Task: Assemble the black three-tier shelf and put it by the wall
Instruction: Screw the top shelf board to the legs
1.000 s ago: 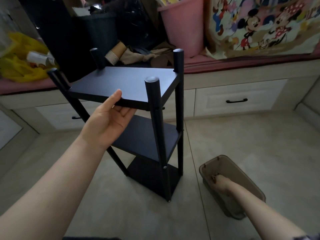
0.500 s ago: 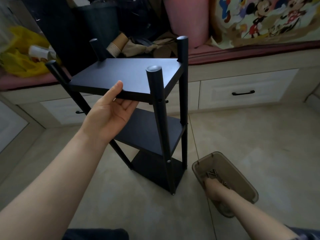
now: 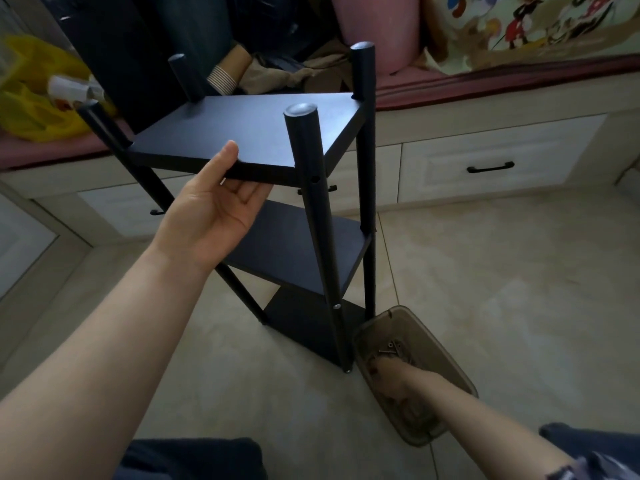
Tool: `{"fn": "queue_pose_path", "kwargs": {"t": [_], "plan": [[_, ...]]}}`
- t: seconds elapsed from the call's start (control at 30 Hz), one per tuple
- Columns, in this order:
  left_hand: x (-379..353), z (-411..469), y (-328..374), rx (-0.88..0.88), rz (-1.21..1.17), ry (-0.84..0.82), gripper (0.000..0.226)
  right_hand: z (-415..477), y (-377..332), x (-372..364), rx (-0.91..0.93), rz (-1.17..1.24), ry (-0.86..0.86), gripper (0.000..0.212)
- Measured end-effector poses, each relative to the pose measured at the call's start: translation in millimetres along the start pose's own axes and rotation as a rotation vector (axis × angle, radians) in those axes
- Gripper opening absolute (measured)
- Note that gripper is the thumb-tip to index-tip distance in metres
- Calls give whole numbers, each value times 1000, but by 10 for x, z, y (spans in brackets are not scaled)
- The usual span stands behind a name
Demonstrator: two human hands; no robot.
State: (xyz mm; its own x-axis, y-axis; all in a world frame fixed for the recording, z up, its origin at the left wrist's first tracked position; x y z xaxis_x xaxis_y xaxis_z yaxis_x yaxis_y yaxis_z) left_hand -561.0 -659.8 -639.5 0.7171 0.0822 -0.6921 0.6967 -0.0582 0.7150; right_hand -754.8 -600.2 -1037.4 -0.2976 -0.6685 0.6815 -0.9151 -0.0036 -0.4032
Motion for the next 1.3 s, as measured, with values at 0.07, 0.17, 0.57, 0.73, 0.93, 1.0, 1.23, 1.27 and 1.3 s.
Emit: {"fn": "queue_pose_path", "kwargs": {"t": [0.07,0.17,0.57,0.73,0.93,1.0,1.23,1.27,1.3], "plan": [[9,4,3,-1,-3,9,33,52,95,58,-18,57,14,42],[5,2,6,-6,1,22,24,132,383,144,-96,42,52,32],[-1,18,23,-31,11,-9,30,455,313,-164,-19,157,100,49],[16,24,19,-33,39,-21,28,579,276,-242,26,104,83,50],[7,23,19,-28,32,-23,36,687,288,-309,-19,98,118,43],[9,24,23,-26,31,-22,36,696,300,-333,-22,77,138,45],[26,18,10,-8,29,-25,36,623,252,-310,-8,-33,196,46],[27,20,10,-8,31,-23,35,610,249,-310,-11,-62,190,46],[27,20,8,-6,29,-22,34,600,251,-309,-11,-92,186,45]]}}
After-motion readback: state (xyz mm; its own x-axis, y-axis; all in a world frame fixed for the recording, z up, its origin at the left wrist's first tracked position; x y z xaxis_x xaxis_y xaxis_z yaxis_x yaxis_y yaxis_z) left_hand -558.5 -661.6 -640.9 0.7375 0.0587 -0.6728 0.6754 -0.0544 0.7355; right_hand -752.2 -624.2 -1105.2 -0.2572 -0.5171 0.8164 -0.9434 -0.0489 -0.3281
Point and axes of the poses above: each hand's wrist, its own z-axis towards the middle knuckle, its own x-axis out of the back of the hand, y = z × x, the point moved 9 cm from there along z, towards the middle knuckle, and after that the axes turned 7 degrees about y, right-handed, at the moved point
